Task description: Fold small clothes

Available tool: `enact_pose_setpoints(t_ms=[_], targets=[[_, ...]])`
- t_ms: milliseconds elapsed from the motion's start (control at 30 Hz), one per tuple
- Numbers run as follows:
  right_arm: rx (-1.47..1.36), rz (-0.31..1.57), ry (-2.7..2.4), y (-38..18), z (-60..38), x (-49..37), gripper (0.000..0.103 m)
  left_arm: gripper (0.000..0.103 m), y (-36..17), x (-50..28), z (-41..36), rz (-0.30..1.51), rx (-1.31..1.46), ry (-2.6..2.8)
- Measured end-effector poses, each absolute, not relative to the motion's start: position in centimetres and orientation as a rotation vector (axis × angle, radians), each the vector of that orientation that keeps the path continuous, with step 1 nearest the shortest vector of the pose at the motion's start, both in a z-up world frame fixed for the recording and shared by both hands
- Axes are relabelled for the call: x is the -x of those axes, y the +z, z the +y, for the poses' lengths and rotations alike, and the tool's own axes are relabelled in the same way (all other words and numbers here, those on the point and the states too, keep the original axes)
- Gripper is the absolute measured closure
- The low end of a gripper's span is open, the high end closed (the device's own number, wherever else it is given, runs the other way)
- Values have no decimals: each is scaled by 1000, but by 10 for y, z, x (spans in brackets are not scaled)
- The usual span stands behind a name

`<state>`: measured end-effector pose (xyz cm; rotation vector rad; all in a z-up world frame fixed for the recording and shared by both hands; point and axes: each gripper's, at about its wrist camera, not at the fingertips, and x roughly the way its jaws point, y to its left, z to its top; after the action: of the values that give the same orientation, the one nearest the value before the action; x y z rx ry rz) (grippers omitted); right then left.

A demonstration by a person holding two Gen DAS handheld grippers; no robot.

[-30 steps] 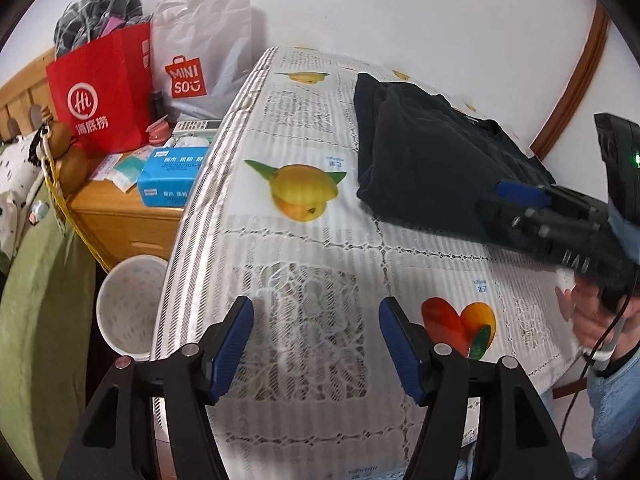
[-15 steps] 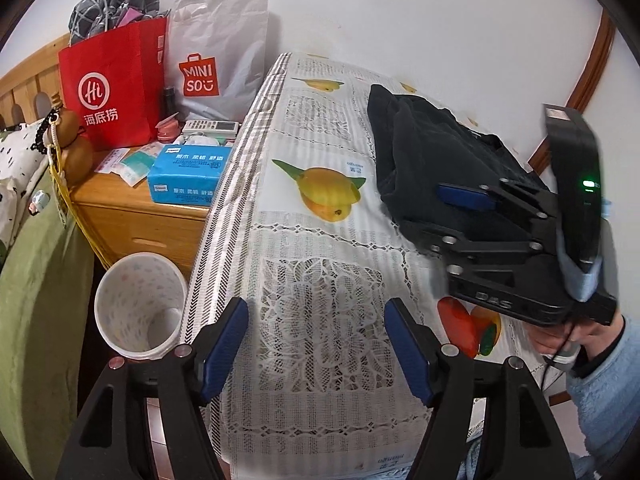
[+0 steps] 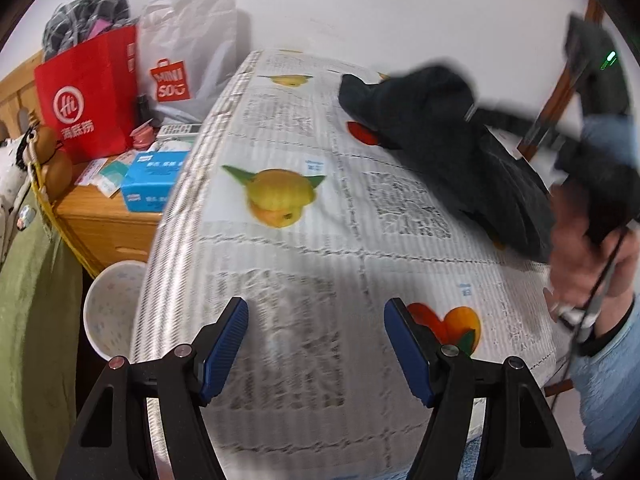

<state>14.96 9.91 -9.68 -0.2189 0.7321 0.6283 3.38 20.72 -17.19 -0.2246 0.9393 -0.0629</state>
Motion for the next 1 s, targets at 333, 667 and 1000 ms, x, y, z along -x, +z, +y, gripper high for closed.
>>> enact_pose_setpoints(t_ms=[333,667,1000], targets=[[-152,537,521,-31,-52,-167,89,35,-157,-69,150,930,180,-144],[-231,627,334,-82,-163,-154,90,34,-153,-105,51,918,135,-321],[-260,753,287,-138,-207,-137,91,34,-165,-131,-25,931,45,-366]])
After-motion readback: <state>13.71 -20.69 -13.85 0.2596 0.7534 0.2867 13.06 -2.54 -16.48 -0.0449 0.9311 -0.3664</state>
